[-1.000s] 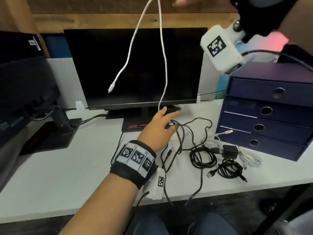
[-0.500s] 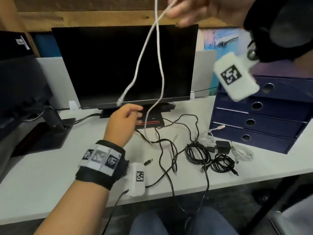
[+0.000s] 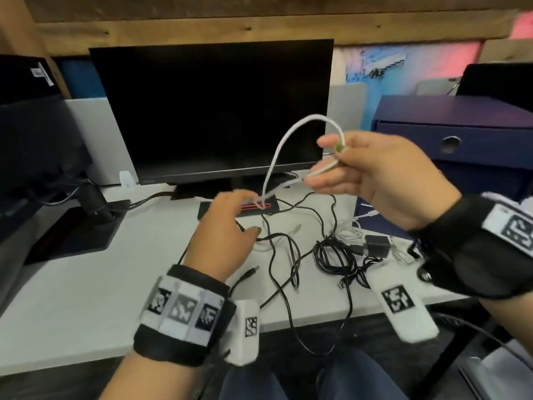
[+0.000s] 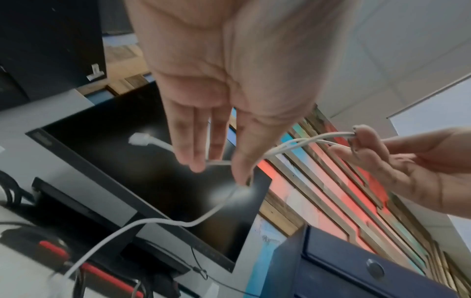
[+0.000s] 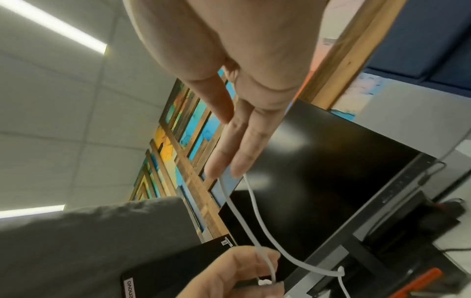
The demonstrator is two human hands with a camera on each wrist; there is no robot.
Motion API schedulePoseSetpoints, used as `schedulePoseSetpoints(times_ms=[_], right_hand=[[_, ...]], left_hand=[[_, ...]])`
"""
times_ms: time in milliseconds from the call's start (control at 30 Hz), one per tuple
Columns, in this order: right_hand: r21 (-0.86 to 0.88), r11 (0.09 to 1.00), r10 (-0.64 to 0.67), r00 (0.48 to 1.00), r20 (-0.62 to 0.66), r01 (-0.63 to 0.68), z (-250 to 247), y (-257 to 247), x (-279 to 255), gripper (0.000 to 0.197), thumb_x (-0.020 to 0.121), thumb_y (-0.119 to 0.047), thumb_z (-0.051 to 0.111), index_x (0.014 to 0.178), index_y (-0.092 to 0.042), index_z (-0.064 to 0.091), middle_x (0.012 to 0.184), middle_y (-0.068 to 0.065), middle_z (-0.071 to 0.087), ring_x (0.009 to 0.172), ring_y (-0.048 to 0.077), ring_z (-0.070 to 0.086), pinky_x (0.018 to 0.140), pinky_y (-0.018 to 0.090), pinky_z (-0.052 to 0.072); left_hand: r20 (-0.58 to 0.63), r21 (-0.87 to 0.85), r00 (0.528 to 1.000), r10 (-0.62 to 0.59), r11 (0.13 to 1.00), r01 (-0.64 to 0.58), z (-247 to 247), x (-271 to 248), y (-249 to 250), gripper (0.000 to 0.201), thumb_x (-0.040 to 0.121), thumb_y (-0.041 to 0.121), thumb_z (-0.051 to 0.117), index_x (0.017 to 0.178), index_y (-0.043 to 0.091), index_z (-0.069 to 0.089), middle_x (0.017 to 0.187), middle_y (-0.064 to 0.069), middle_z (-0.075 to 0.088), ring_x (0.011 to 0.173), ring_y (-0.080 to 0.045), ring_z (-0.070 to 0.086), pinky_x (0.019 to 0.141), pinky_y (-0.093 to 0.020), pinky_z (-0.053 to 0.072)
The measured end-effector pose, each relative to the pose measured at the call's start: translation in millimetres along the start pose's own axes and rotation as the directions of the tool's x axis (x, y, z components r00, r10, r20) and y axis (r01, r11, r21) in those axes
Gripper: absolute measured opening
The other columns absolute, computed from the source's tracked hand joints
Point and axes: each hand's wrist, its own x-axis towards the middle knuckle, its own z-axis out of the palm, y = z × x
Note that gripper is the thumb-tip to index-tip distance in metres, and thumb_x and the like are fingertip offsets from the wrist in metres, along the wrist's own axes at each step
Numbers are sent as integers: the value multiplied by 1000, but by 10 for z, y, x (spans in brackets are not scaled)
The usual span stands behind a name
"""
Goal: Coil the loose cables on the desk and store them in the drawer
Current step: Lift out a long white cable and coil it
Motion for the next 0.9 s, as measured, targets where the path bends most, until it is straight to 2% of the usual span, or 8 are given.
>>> schedulePoseSetpoints(times_ms=[133, 233, 333, 400, 467, 600, 700, 900], right_hand=[[56, 998, 7, 997, -74, -3, -98, 236, -207, 44, 98, 1, 37, 136, -22, 39, 87, 24, 72, 83, 33, 72, 75, 32, 59], [-194, 980, -84, 982, -167, 51, -215, 474, -250, 48, 100, 0, 36, 133, -34, 42, 99, 19, 68, 91, 17, 72, 86, 29, 56], [-677, 733, -187, 976, -115, 60, -324, 760, -221, 45, 100, -8, 37, 128, -41, 50, 104, 0, 62, 90, -1, 66, 87, 13, 48], [-848, 527, -197, 978, -63, 51, -341, 894, -185, 40, 99, -14, 41, 128, -37, 54, 98, -5, 56, 87, 6, 59, 74, 11, 41], [-898, 437, -266, 961, -79, 47, -303, 958, -187, 33, 98, -19, 45, 126, -30, 60, 90, -3, 48, 85, 12, 50, 73, 19, 38], [-759, 619, -413, 905, -98, 200, -60, 931, -275, 36, 98, -43, 35, 117, -32, 63, 95, -14, 52, 95, 3, 52, 83, 22, 42], [-709, 661, -358, 934, -10, 246, 103, 941, -286, 27, 99, -31, 40, 112, -30, 64, 88, -22, 52, 89, -6, 51, 75, 8, 38], [-597, 783, -367, 904, -220, 172, 14, 922, -94, 16, 98, -27, 47, 91, -26, 61, 62, -24, 53, 60, -3, 49, 55, 9, 36]], left_hand=[[-75, 189, 997, -21, 981, 35, 144, -149, 30, 7, 93, 29, 58, 93, 35, 62, 104, 16, 53, 100, -8, 51, 84, -23, 34], [-7, 202, 999, 40, 979, -38, 118, -182, 99, 14, 96, 33, 51, 88, 41, 58, 95, 21, 54, 100, -1, 47, 86, -21, 30], [98, -151, 995, 10, 988, 5, 48, -215, 207, 22, 99, 30, 42, 85, 41, 55, 67, 7, 60, 61, -3, 55, 51, -12, 42], [145, -211, 989, 21, 977, 10, 62, -245, 272, 22, 98, 32, 39, 89, 39, 58, 55, 3, 48, 47, -7, 45, 44, -16, 39], [122, -196, 992, 25, 981, -1, 117, -254, 294, 22, 96, 35, 38, 87, 37, 58, 52, 10, 43, 46, -4, 39, 45, -16, 35], [13, -232, 998, -61, 971, 62, 214, -243, 318, 25, 94, 32, 46, 73, 30, 57, 48, 10, 45, 43, -3, 38, 48, -22, 35], [14, -362, 997, -74, 929, 74, 262, -251, 303, 29, 91, 34, 50, 66, 25, 60, 46, 7, 42, 42, -7, 36, 46, -26, 34], [378, -713, 925, 44, 652, 260, 112, -242, 238, 29, 98, 26, 44, 85, 13, 67, 53, -1, 34, 43, -10, 24, 43, -21, 17]])
